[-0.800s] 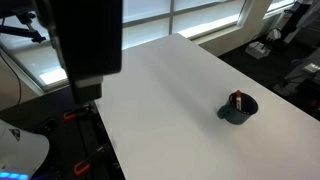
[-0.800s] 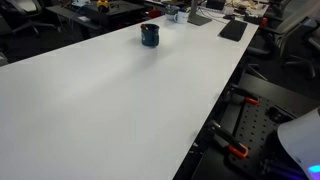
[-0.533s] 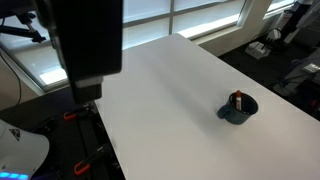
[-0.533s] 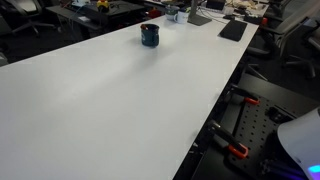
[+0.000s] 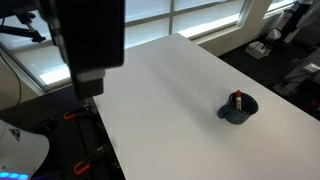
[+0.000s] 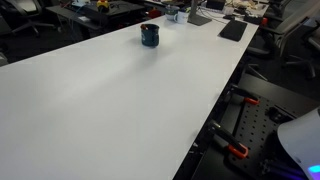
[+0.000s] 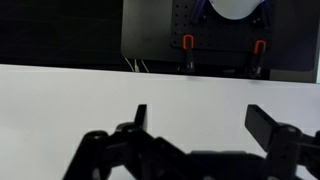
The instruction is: Remove the marker from the mug
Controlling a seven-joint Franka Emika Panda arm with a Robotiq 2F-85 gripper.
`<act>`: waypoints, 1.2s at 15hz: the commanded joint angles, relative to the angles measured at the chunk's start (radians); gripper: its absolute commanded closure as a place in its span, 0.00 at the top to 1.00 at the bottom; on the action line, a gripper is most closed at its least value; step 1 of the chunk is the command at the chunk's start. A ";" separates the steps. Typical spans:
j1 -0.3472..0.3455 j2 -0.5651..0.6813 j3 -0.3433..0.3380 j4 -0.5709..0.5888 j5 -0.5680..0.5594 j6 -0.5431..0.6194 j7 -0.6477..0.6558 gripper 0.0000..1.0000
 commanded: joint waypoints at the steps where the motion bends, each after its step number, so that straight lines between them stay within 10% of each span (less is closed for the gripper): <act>1: 0.030 0.073 0.038 0.125 0.026 -0.046 0.013 1.00; 18: 0.021 0.844 0.154 0.784 -0.065 0.042 0.270 1.00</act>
